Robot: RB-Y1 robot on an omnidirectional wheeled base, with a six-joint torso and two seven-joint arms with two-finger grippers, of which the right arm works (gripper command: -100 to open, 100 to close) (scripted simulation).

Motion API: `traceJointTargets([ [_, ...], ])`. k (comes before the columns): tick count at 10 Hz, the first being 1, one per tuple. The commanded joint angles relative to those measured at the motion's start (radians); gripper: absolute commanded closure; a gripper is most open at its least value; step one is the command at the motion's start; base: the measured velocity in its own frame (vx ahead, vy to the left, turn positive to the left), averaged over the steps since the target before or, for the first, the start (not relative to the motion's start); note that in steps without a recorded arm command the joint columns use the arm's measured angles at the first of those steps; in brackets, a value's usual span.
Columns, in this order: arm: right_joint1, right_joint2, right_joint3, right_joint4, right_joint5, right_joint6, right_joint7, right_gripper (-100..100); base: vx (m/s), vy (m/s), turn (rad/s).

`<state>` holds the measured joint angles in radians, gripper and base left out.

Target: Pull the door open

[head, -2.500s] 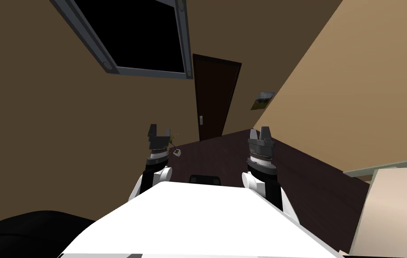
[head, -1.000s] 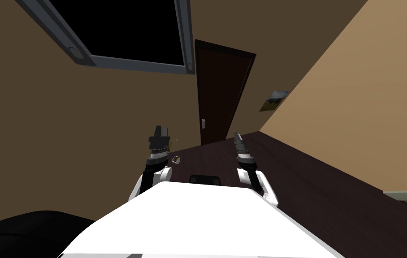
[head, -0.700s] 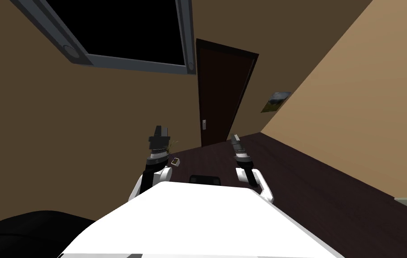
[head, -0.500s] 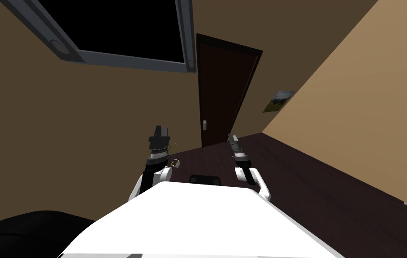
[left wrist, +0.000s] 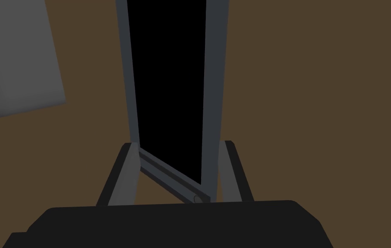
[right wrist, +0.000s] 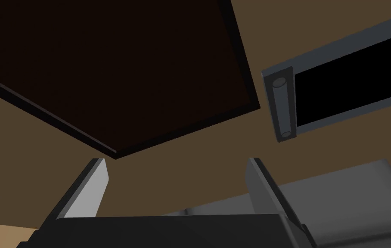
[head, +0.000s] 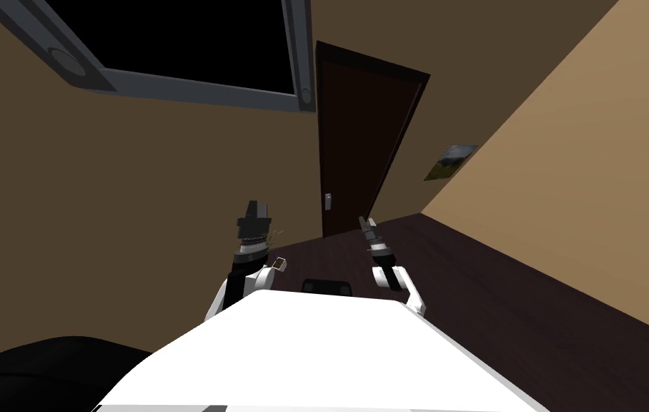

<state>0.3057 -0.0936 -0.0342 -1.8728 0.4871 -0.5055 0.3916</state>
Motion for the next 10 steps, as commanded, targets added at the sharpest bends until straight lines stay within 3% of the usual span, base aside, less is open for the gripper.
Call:
traceJointTargets([
  [1, -0.015, -0.006, -0.005, 0.029, 0.019, 0.002, 0.011, -100, 0.090, 0.030, 0.009],
  [4, -0.053, -0.006, -0.007, 0.111, 0.084, 0.010, 0.055, -100, 0.144, 0.049, 0.018],
  [10, -0.105, -0.002, -0.010, 0.222, 0.171, 0.020, 0.114, -100, 0.129, 0.032, 0.012],
])
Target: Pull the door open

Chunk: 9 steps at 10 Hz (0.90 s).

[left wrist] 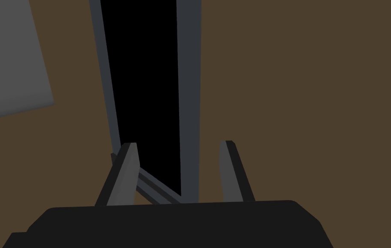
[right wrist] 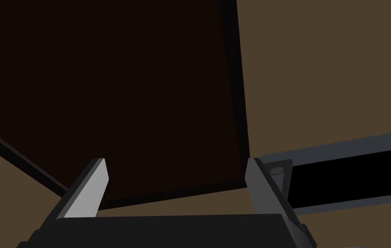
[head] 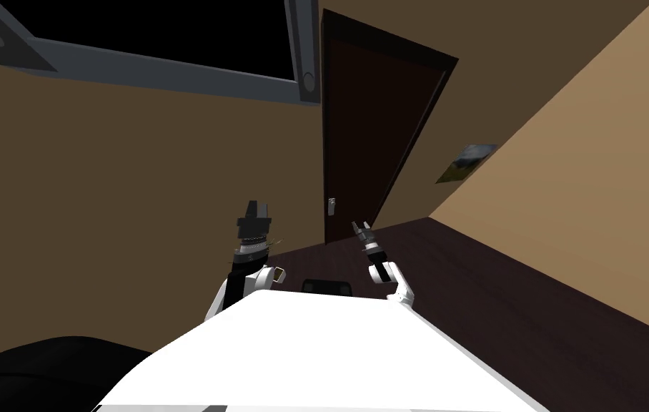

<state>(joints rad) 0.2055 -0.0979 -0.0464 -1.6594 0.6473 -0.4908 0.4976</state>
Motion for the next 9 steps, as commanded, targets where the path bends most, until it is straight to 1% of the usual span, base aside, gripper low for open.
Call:
traceJointTargets([
  [1, -0.019, 0.004, 0.002, 0.038, 0.035, 0.009, 0.024, -100, 0.141, 0.043, 0.016],
  [2, -0.026, 0.005, 0.001, 0.053, 0.047, 0.010, 0.032, -100, 0.153, 0.059, 0.013],
  [3, -0.039, 0.008, 0.001, 0.082, 0.069, 0.013, 0.046, -100, 0.154, 0.043, 0.009],
  [4, -0.046, 0.009, 0.000, 0.095, 0.080, 0.014, 0.054, -100, 0.150, 0.034, 0.012],
  [6, -0.071, 0.015, -0.001, 0.148, 0.122, 0.019, 0.082, -100, 0.155, 0.048, 0.018],
  [9, -0.102, 0.026, -0.002, 0.216, 0.176, 0.026, 0.118, -100, 0.180, 0.033, 0.012],
])
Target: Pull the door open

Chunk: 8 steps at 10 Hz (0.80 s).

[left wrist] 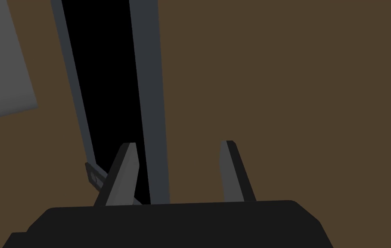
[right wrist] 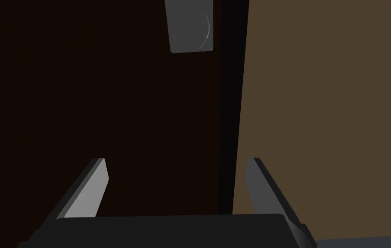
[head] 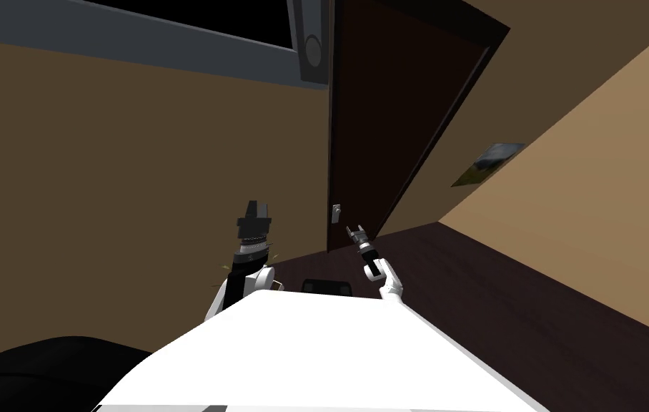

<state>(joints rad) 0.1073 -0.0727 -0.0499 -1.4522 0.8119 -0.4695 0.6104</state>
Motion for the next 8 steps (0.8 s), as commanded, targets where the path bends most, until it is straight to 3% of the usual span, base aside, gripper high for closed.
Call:
traceJointTargets([
  [1, -0.013, 0.004, 0.001, 0.028, 0.026, 0.007, 0.015, -100, 0.168, 0.031, 0.011],
  [5, -0.047, 0.021, -0.001, 0.100, 0.084, 0.014, 0.053, -100, 0.141, 0.043, 0.010],
  [6, -0.039, 0.018, 0.001, 0.084, 0.074, 0.013, 0.046, -100, 0.069, 0.027, 0.002],
  [8, -0.059, 0.018, -0.049, 0.108, 0.064, 0.019, 0.071, -100, -0.021, -0.038, 0.216],
])
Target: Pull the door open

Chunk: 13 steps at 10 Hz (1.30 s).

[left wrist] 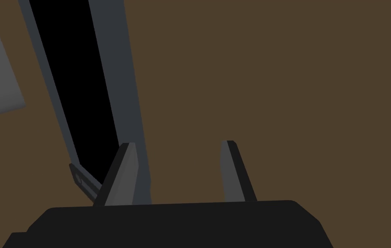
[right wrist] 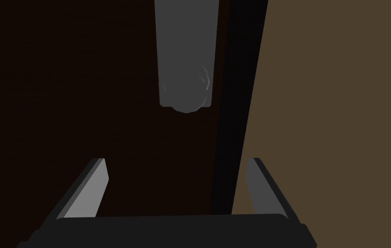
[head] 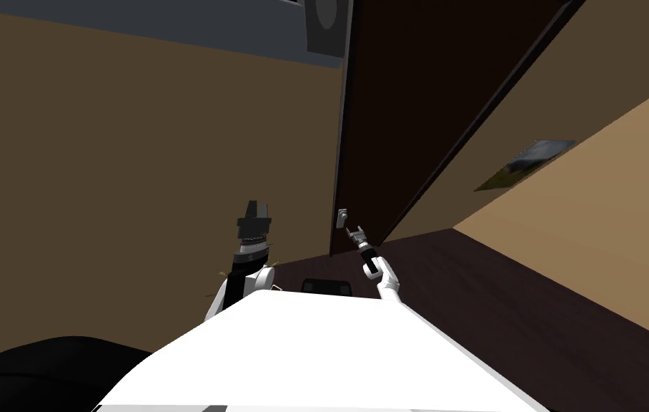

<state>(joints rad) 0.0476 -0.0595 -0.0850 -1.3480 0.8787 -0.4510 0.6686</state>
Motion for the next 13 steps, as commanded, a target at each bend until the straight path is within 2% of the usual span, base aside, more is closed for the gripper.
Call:
traceJointTargets([
  [1, -0.005, 0.005, -0.028, 0.009, -0.006, 0.002, 0.019, -100, -0.040, -0.060, 0.219],
  [2, -0.011, 0.005, -0.042, 0.016, -0.010, 0.003, 0.026, -100, -0.036, -0.038, 0.142],
  [3, -0.023, 0.008, -0.073, 0.030, -0.018, 0.006, 0.040, -100, -0.020, -0.023, 0.241],
  [8, -0.054, 0.020, -0.155, 0.067, -0.039, 0.015, 0.078, -100, 0.032, -0.014, 0.182],
  [9, -0.060, 0.023, -0.170, 0.075, -0.043, 0.017, 0.085, -100, 0.074, -0.009, 0.175],
  [11, -0.080, 0.037, -0.223, 0.100, -0.057, 0.022, 0.109, -100, 0.142, 0.002, 0.238],
  [13, -0.091, 0.046, -0.252, 0.114, -0.065, 0.026, 0.121, -100, 0.186, 0.034, 0.190],
])
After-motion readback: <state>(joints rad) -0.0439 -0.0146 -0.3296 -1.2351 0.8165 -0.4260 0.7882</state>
